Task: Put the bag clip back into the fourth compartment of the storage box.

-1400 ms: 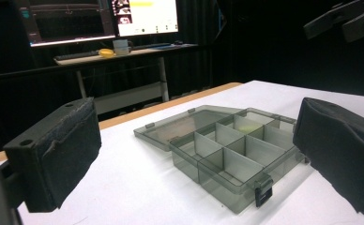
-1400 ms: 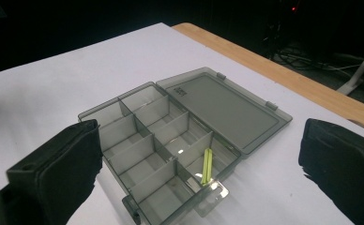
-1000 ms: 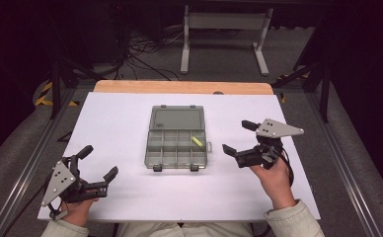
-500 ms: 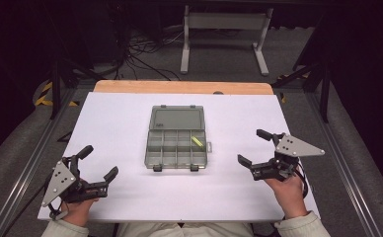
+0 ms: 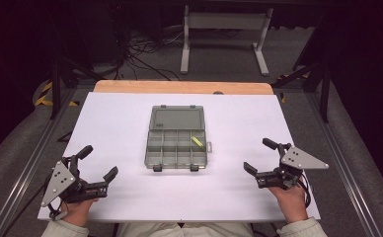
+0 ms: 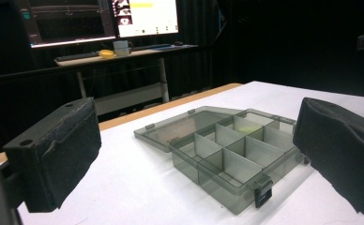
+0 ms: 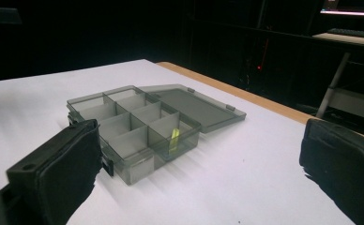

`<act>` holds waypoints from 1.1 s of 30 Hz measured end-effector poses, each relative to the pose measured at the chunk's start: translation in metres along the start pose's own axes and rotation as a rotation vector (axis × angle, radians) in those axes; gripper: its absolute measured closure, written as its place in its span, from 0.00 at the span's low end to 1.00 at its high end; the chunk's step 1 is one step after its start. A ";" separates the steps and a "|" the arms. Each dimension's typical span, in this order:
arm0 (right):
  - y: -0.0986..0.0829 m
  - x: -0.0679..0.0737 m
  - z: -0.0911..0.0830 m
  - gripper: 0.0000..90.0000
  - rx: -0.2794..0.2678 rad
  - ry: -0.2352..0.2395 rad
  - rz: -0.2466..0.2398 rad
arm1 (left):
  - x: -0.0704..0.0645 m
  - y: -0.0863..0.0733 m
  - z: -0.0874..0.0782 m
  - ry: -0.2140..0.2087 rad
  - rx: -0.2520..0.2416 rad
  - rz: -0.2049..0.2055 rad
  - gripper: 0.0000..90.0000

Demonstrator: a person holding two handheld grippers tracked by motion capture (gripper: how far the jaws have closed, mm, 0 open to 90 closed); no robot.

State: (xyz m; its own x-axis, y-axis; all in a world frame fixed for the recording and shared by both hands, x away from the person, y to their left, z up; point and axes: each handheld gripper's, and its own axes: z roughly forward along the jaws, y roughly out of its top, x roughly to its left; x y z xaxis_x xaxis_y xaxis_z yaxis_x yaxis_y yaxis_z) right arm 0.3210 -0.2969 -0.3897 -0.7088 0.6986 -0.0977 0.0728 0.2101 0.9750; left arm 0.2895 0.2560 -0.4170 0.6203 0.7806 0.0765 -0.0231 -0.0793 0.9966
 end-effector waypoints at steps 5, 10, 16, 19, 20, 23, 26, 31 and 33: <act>-0.011 -0.004 -0.002 0.00 -0.014 -0.022 0.023 | 0.000 0.000 0.000 -0.001 -0.001 0.001 0.02; -0.023 -0.003 -0.005 0.00 -0.036 -0.059 0.046 | 0.000 0.000 0.000 -0.003 0.000 0.002 0.02; -0.039 -0.001 -0.004 0.00 -0.027 -0.053 0.061 | 0.001 0.000 -0.001 -0.001 0.000 -0.007 0.02; -0.044 -0.002 -0.001 0.00 -0.001 -0.061 0.060 | 0.001 0.000 -0.003 0.000 -0.002 -0.007 0.02; -0.044 -0.003 -0.001 0.00 -0.008 -0.059 0.066 | 0.001 0.000 -0.003 -0.001 -0.002 -0.006 0.02; -0.045 -0.004 0.000 0.00 0.003 -0.068 0.074 | 0.001 0.000 -0.002 -0.003 0.000 -0.005 0.02; -0.044 -0.003 0.001 0.00 -0.008 -0.071 0.055 | 0.001 0.000 -0.002 -0.002 -0.001 -0.007 0.02; -0.043 -0.004 0.000 0.00 -0.018 -0.080 0.062 | 0.002 0.000 -0.002 -0.003 -0.001 -0.009 0.02; -0.043 -0.005 -0.001 0.00 -0.024 -0.080 0.083 | 0.002 0.000 -0.002 -0.003 -0.001 -0.010 0.02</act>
State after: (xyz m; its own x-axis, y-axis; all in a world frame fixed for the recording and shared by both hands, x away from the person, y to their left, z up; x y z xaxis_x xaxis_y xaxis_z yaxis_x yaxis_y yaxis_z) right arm 0.3208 -0.3106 -0.4309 -0.6425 0.7657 -0.0313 0.1112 0.1335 0.9848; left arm 0.2893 0.2584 -0.4171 0.6226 0.7797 0.0669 -0.0183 -0.0710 0.9973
